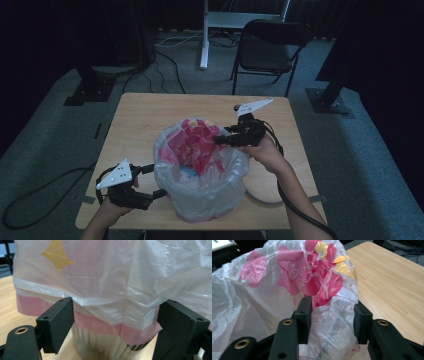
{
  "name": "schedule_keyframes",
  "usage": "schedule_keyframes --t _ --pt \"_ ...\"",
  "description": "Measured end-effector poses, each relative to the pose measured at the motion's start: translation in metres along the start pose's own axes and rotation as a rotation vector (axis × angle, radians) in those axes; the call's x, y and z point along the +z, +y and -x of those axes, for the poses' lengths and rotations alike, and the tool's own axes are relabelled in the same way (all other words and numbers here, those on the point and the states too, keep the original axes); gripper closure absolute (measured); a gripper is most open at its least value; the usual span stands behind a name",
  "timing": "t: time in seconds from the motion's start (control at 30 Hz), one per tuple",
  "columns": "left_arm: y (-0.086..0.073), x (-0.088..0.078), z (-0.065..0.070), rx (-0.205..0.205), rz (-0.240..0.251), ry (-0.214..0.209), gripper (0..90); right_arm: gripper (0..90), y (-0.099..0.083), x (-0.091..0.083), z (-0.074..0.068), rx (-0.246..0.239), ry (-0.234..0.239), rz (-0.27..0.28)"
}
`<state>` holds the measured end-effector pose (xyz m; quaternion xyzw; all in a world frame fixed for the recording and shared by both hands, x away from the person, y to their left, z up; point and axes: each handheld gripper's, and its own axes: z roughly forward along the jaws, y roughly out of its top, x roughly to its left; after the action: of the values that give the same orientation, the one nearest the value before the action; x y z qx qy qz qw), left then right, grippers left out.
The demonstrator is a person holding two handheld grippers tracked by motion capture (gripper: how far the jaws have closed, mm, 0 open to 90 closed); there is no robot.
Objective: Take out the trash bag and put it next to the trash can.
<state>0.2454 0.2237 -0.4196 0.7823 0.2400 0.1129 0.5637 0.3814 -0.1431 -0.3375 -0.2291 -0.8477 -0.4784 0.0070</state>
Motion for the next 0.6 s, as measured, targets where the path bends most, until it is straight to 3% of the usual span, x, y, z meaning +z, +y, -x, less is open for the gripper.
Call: schedule_keyframes --t 0.2,0.4,0.53,0.6 --pt "0.003 -0.007 0.0 0.02 0.029 0.005 27.3 65.1 0.0 0.0 -0.001 0.003 -0.034 -0.005" --pt "0.006 -0.013 -0.003 0.014 0.063 0.072 60.7 72.0 0.0 -0.001 0.0 0.013 -0.054 -0.005" --pt "0.01 -0.013 -0.002 0.04 0.067 0.09 74.3 74.3 0.0 -0.001 0.001 0.017 -0.057 -0.003" --pt "0.012 -0.014 -0.002 0.045 0.068 0.099 75.6 74.7 0.001 -0.002 0.001 0.009 -0.059 0.0"
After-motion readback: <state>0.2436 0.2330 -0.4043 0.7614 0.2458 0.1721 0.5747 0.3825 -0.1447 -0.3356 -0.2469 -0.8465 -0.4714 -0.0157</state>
